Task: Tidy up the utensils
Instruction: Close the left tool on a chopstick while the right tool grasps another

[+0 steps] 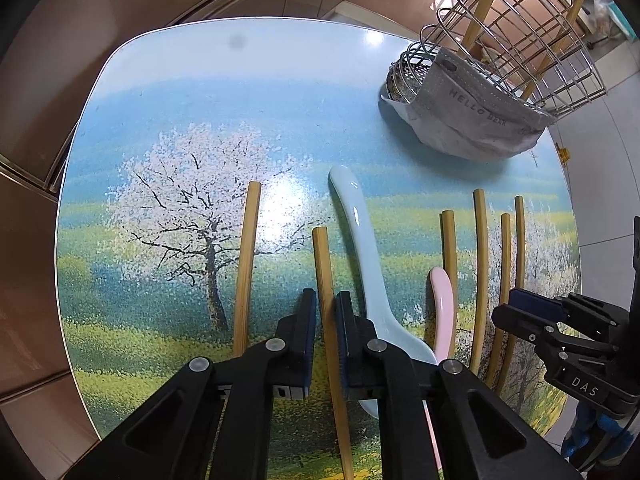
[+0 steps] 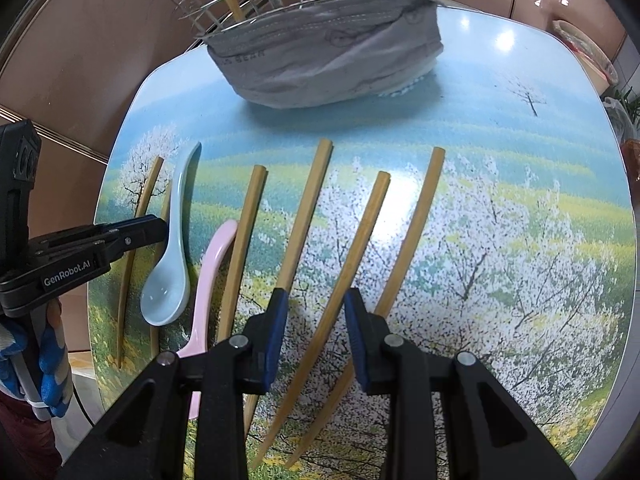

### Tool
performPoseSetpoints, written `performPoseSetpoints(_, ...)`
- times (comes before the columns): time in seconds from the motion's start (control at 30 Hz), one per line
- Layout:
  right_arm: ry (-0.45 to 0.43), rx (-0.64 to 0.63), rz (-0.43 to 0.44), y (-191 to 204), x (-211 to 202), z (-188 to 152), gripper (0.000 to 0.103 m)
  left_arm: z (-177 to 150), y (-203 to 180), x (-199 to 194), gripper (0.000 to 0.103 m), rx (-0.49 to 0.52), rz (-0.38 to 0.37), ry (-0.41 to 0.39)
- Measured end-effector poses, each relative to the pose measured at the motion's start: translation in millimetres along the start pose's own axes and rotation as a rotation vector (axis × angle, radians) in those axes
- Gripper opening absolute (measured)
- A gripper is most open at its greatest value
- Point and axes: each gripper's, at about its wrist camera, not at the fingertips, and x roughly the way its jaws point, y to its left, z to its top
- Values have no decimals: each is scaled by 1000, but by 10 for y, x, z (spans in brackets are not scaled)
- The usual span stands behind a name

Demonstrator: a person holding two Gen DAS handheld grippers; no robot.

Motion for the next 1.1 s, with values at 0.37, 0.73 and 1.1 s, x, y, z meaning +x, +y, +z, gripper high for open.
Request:
performPoseSetpoints(0.37, 16, -14, -23, 88, 83, 32, 14, 23, 17, 11, 7, 4, 4, 17)
performPoseSetpoints(0.73, 67, -58, -66, 210, 160, 96, 12, 82, -109, 51, 8, 25, 47, 45)
performPoseSetpoints(1.1, 88, -83, -71, 305, 242, 297, 12, 98, -97, 56, 8, 35, 40, 43)
